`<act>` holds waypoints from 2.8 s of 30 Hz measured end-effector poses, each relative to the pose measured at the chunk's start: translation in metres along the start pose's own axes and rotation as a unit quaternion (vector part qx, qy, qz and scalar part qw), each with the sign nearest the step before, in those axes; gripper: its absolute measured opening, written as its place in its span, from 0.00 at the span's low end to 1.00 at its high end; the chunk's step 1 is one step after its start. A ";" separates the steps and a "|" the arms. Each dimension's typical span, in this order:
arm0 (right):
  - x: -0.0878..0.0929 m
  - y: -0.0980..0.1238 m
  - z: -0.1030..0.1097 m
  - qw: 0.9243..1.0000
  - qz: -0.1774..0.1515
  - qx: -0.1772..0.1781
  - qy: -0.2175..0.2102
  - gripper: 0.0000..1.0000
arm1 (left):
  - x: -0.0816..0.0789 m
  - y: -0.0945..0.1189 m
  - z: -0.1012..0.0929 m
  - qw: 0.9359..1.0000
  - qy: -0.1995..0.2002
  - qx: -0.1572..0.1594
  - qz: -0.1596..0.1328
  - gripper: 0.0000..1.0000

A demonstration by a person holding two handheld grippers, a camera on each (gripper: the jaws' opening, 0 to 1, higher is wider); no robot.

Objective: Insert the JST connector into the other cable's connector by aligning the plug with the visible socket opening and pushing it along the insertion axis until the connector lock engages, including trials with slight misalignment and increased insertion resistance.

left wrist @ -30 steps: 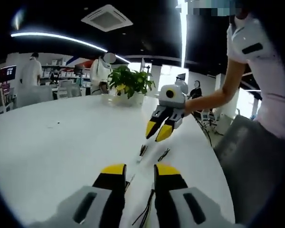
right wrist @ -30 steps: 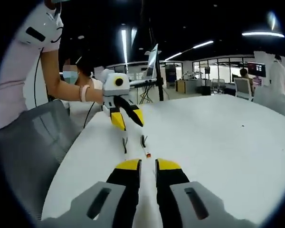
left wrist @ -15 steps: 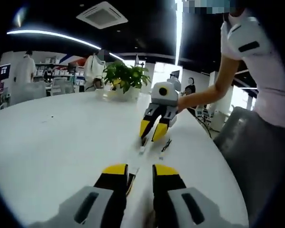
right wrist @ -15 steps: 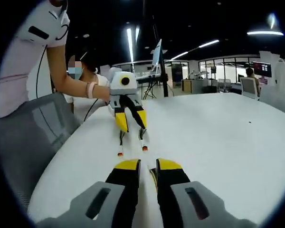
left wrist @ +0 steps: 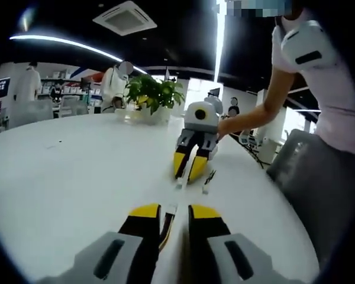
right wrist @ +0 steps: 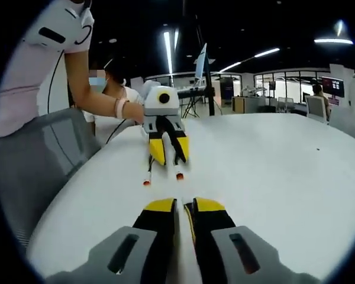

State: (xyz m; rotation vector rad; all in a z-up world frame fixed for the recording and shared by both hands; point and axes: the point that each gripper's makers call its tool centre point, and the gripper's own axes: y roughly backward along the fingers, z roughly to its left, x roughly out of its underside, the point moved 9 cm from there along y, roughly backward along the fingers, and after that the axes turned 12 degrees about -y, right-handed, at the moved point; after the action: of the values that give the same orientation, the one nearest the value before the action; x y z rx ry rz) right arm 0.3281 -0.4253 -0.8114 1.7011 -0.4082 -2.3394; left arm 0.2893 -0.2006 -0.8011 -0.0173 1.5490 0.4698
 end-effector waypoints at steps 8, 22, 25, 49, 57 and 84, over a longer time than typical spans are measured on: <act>0.000 0.000 -0.003 1.000 0.002 0.005 -0.002 0.08 | -0.001 -0.009 -0.002 1.000 -0.007 0.007 0.000 0.09; 0.002 0.001 -0.001 1.000 0.008 0.002 0.002 0.05 | 0.011 -0.013 0.004 1.000 -0.009 0.000 0.002 0.01; 0.002 0.001 -0.001 1.000 0.010 0.003 0.007 0.05 | 0.012 -0.011 0.005 1.000 -0.009 -0.001 0.000 0.01; -0.012 0.006 0.005 1.000 0.023 0.012 -0.018 0.04 | -0.008 -0.004 0.003 0.999 -0.028 0.005 0.032 0.00; -0.031 0.008 0.010 1.000 0.020 0.013 0.001 0.04 | -0.024 0.001 0.000 0.998 -0.049 -0.001 0.034 0.00; -0.040 -0.003 0.019 1.000 0.015 -0.025 0.001 0.04 | -0.031 -0.017 0.002 0.997 -0.028 0.039 0.058 0.00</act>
State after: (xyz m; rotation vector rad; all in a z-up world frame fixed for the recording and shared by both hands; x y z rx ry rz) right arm 0.3217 -0.4076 -0.7712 1.6623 -0.3705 -2.3069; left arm 0.2980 -0.2239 -0.7757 0.1445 1.5175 0.4966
